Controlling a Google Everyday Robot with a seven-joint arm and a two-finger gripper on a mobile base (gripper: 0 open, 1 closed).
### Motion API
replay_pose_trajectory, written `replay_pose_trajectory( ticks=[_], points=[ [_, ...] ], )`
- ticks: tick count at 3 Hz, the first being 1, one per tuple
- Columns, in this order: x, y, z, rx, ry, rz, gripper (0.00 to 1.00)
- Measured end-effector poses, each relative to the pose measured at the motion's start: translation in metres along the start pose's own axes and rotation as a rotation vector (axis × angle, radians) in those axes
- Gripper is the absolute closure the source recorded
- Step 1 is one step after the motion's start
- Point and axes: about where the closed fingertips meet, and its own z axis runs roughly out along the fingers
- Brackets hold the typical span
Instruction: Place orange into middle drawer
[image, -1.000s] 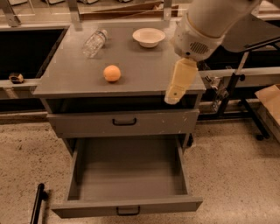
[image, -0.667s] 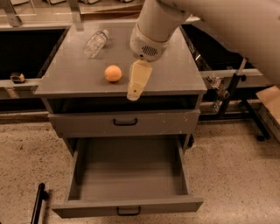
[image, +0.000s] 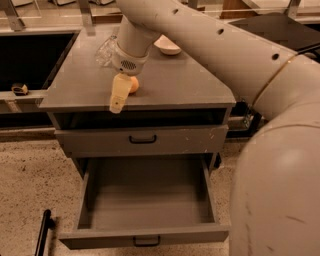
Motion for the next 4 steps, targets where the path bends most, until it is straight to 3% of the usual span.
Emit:
replay_pose_trajectory(
  ticks=[2,4],
  points=[
    [0.022,-0.036,0.032,0.001,0.01,0.101,0.0],
    [0.028,-0.048,0.031,0.02,0.002,0.117,0.41]
  ],
)
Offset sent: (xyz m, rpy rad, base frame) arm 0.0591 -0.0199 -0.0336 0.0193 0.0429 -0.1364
